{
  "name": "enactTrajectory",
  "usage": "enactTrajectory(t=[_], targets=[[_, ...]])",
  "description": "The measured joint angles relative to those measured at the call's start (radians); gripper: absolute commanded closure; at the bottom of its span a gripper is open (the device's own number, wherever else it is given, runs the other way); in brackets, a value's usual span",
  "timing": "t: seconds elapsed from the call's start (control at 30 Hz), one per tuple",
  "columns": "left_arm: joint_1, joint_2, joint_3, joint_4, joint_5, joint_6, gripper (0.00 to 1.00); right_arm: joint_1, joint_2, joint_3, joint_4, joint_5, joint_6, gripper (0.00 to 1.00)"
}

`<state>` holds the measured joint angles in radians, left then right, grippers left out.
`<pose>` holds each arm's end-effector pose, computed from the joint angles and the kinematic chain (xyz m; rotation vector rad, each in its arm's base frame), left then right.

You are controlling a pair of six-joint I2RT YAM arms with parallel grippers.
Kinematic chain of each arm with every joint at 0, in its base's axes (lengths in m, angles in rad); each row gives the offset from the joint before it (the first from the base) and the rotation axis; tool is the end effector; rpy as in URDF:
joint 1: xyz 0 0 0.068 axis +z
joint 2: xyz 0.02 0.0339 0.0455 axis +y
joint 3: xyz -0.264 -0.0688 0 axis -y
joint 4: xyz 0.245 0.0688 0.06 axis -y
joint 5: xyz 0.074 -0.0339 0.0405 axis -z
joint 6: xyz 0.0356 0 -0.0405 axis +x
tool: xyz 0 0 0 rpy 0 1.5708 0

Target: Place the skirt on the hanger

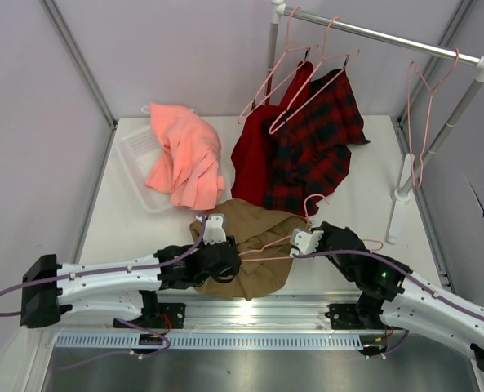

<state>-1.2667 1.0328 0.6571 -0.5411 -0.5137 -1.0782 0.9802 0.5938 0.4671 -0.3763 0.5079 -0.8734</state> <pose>0.0761 -0.1842 0.2228 0.0129 2.3909 -0.5019 0.0945 0.1099 0.2391 -1.4237 1.4549 -0.4580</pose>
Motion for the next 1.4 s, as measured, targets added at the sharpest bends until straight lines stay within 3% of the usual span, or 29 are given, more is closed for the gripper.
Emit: enactTrajectory(t=[0.33,1.4], targets=[[-0.003,0.033,-0.006,-0.001,-0.087,-0.060,0.52,-0.002,0.050,0.012,0.007,-0.031,0.054,1.00],[-0.003,0.176,-0.022,0.061,-0.121,-0.127,0.62,-0.079,0.071,0.019,-0.012,-0.043,0.087,1.00]])
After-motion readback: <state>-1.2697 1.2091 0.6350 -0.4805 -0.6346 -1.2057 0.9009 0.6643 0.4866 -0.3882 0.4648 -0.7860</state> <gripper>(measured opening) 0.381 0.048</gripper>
